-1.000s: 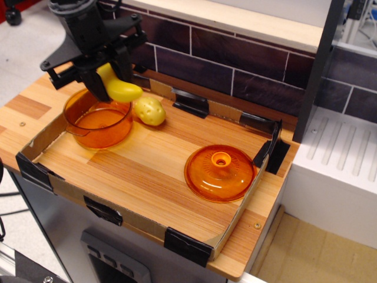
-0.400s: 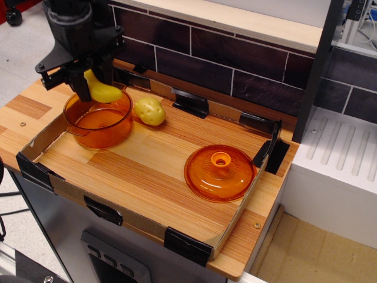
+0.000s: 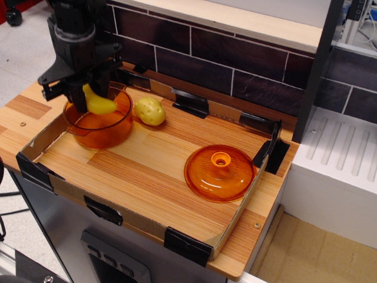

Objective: Put banana in pot

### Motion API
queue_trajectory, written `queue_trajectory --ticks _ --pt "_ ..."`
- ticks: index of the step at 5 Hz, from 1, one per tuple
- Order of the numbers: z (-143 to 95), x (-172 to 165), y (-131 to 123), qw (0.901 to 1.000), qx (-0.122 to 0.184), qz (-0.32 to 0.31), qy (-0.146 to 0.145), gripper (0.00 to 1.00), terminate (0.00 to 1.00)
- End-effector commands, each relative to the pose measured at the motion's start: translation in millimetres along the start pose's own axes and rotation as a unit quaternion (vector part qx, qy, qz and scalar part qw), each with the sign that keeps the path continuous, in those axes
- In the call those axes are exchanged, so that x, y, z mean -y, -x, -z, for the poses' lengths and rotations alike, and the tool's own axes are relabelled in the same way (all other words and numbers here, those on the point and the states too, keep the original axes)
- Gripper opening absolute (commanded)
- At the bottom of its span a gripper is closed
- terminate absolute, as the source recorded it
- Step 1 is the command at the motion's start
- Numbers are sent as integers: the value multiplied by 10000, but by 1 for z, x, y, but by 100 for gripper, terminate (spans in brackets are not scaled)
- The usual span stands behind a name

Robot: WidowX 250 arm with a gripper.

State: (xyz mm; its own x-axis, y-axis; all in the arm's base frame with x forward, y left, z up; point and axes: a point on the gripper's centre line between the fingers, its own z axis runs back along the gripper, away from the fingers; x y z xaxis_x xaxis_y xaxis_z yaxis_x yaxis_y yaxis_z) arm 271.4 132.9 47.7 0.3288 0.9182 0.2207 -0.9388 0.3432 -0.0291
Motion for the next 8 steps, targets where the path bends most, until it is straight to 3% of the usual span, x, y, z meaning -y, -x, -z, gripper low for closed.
queue_trajectory --ticks 1,2,3,5,7,8 --pt "-8 7 -5 9997 224 70 -9 100 0" --pt "-17 12 -4 9997 205 21 91 100 0" --pt "-43 25 4 9995 14 -16 309 100 0" --pt "-80 50 24 9981 -465 235 327 100 0" --pt "-80 50 24 9981 -465 235 327 100 0" --pt "-80 50 24 9981 -465 235 327 100 100"
